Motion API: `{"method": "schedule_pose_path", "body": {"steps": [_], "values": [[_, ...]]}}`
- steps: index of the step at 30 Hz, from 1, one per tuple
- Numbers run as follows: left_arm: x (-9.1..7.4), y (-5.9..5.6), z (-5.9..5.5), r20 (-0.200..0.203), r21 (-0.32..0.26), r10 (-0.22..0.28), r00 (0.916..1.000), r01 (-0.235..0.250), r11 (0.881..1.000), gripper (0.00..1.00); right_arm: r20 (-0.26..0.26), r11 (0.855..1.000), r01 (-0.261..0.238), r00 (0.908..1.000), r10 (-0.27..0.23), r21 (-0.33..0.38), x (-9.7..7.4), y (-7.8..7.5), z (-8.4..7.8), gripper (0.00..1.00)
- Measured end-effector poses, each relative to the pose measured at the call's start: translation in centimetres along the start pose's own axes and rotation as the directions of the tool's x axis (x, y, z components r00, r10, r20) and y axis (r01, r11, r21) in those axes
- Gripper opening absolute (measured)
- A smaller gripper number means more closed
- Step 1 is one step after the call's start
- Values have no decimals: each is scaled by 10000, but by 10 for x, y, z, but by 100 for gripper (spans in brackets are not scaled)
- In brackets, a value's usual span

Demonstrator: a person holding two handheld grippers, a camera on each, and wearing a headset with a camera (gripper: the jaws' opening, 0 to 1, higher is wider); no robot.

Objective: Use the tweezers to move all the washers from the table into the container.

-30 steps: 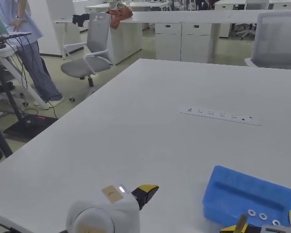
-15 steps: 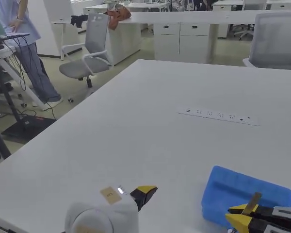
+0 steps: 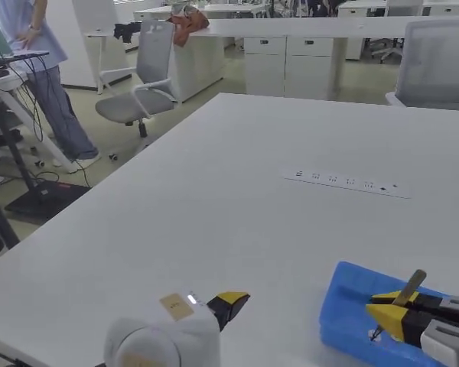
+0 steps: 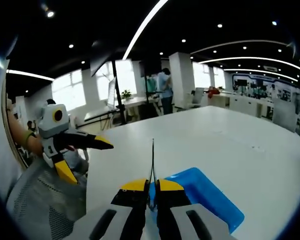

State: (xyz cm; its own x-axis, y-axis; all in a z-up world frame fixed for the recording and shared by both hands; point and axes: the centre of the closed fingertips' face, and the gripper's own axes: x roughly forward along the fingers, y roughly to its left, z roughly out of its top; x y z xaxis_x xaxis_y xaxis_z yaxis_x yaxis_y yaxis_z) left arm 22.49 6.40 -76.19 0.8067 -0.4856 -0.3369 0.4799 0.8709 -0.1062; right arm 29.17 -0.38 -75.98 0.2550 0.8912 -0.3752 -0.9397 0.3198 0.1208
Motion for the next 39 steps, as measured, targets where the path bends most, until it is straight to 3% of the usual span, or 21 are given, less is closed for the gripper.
{"method": "schedule_pose_path", "body": {"steps": [12, 21, 27, 39], "values": [[0, 0, 0, 31, -27, 7, 10000, -7, 10000, 78, -248, 9974, 372, 9991, -357, 621, 15, -35, -2, 3], [-1, 0, 1, 65, -34, 40, 10000, -39, 10000, 78, -848, 9918, 539, 9954, -443, 1156, 27, -59, -20, 3], [-1, 0, 1, 44, -22, 38, 10000, -38, 10000, 78, -1205, 9865, 715, 9912, -539, 1473, 34, -67, -32, 3], [-2, 1, 1, 36, -28, 89, 10000, -89, 10000, 78, -1802, 9872, 627, 9830, -357, 1468, 39, -64, -47, 3]]}}
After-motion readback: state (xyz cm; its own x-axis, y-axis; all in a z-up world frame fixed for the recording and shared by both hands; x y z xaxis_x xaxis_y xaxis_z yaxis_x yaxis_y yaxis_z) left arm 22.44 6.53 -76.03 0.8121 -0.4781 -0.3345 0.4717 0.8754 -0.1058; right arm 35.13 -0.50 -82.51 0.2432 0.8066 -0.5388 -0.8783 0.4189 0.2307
